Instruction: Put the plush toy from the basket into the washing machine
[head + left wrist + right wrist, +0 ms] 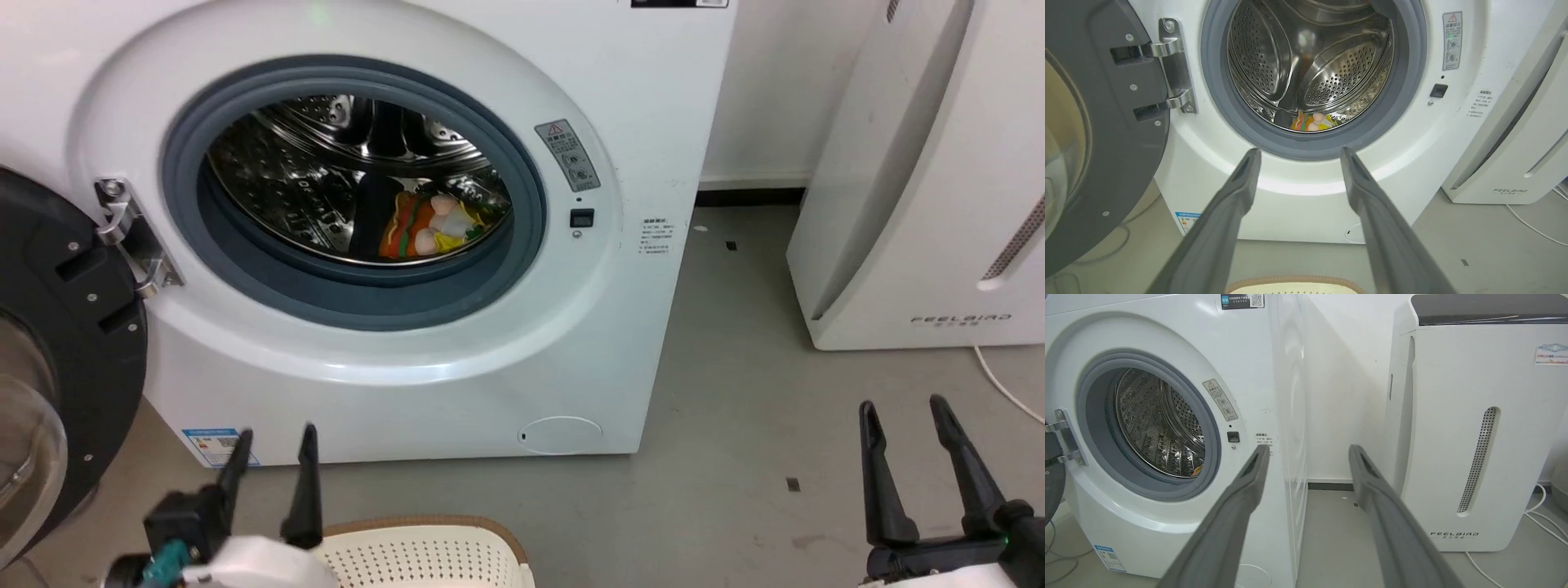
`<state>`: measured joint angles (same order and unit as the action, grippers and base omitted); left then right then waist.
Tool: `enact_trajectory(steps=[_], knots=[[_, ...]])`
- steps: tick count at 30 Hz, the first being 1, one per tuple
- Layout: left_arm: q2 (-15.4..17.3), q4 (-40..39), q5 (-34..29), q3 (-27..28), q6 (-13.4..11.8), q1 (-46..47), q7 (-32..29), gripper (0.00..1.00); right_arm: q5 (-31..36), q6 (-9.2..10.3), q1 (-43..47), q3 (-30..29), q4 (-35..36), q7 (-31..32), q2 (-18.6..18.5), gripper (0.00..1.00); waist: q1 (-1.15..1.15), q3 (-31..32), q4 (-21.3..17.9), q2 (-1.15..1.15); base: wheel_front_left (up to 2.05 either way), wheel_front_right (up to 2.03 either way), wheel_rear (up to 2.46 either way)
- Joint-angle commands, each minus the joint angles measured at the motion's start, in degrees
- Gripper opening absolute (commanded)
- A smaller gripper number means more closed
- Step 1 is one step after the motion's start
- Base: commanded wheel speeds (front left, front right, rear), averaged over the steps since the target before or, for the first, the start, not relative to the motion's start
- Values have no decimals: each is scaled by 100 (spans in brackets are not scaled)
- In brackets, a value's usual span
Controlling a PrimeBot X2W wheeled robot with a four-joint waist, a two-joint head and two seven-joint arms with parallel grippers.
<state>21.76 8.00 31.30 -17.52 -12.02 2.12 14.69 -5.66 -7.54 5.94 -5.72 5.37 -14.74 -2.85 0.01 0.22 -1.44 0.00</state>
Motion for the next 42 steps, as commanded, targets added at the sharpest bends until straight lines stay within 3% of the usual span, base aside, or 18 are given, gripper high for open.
enact_trajectory(steps=[1, 12, 13, 42], knots=[[-31, -52, -50, 22, -26, -77, 30, 100, -56, 5, 74, 20, -16, -26, -3, 100, -1, 31, 26, 0, 0, 0, 0], [-600, -280, -597, 404, 64, -549, 30, 100, -85, 5, 194, 25, -27, -26, -3, 100, -1, 54, 156, 0, 0, 0, 0], [-608, -264, -596, 405, 61, -498, -1, 0, -39, 0, 111, 31, -12, 1, 0, 0, -1, 54, 156, 0, 0, 0, 0], [-876, -370, -1120, 673, 295, -435, -307, 0, 87, 1, -39, 147, -120, 308, -1, 0, -1, 38, 155, 0, 0, 0, 0]])
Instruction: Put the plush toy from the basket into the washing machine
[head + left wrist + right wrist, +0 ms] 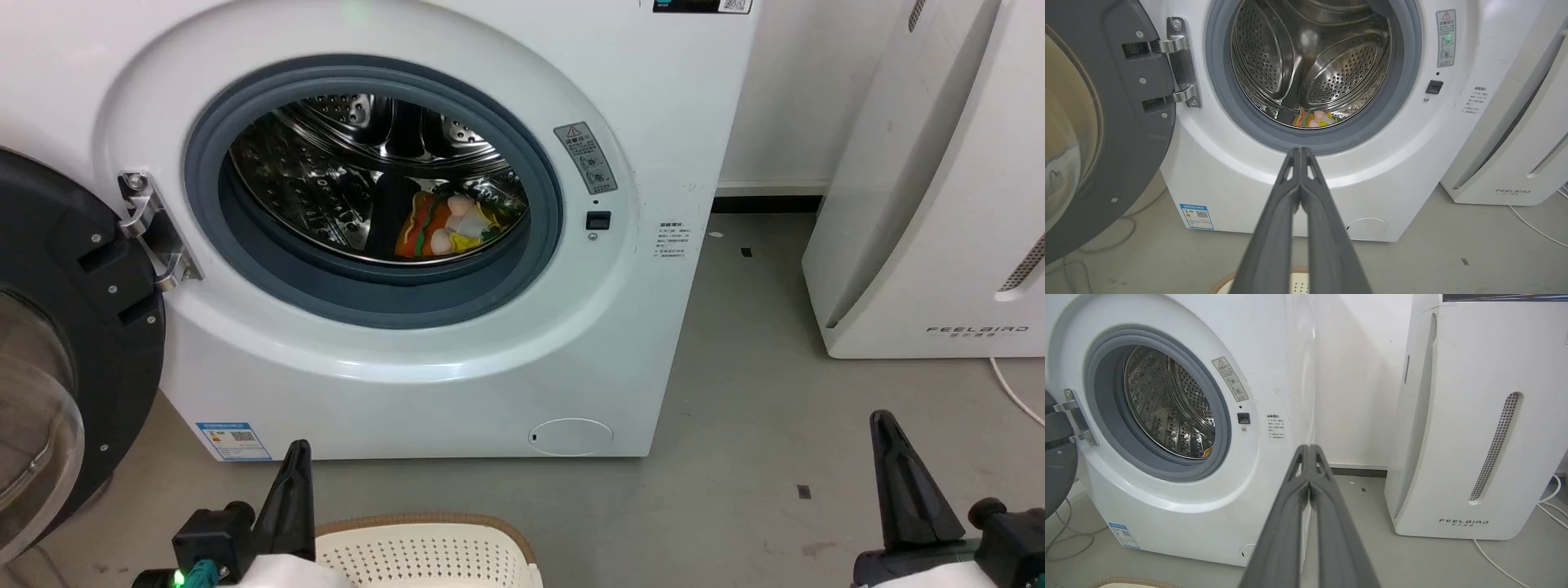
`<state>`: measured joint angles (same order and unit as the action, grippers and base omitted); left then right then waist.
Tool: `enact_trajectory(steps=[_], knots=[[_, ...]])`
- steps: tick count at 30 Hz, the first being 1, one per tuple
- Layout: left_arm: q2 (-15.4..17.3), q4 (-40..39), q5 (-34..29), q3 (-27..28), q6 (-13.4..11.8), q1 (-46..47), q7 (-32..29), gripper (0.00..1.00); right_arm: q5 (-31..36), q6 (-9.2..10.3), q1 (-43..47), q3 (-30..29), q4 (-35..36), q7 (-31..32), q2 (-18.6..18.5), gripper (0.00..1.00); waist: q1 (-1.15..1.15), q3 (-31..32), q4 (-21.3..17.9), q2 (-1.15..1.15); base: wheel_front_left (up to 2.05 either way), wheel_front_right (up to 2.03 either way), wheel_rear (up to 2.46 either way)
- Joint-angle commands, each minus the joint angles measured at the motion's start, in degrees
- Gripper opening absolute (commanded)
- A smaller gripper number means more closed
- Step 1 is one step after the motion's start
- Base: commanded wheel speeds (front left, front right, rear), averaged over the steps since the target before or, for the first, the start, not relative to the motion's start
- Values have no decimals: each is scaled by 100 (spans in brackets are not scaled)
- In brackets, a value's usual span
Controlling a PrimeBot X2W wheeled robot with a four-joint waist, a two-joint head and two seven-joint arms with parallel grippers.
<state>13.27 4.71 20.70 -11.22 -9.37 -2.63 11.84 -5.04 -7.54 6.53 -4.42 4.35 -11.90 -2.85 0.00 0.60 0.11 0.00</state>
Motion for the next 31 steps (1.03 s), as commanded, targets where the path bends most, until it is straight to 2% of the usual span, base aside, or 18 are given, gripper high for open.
enact_trajectory(steps=[1, 31], knots=[[-37, -45, -82, 54, 39, 42, -33, 0, 30, 1, -103, 21, -22, 36, -1, 0, 0, -1, 0, 0, 0, 0, 0], [-333, -171, -668, 369, 304, 108, -373, 0, 169, 2, -266, 146, -143, 377, -1, 0, 0, -18, -3, 0, 0, 0, 0]])
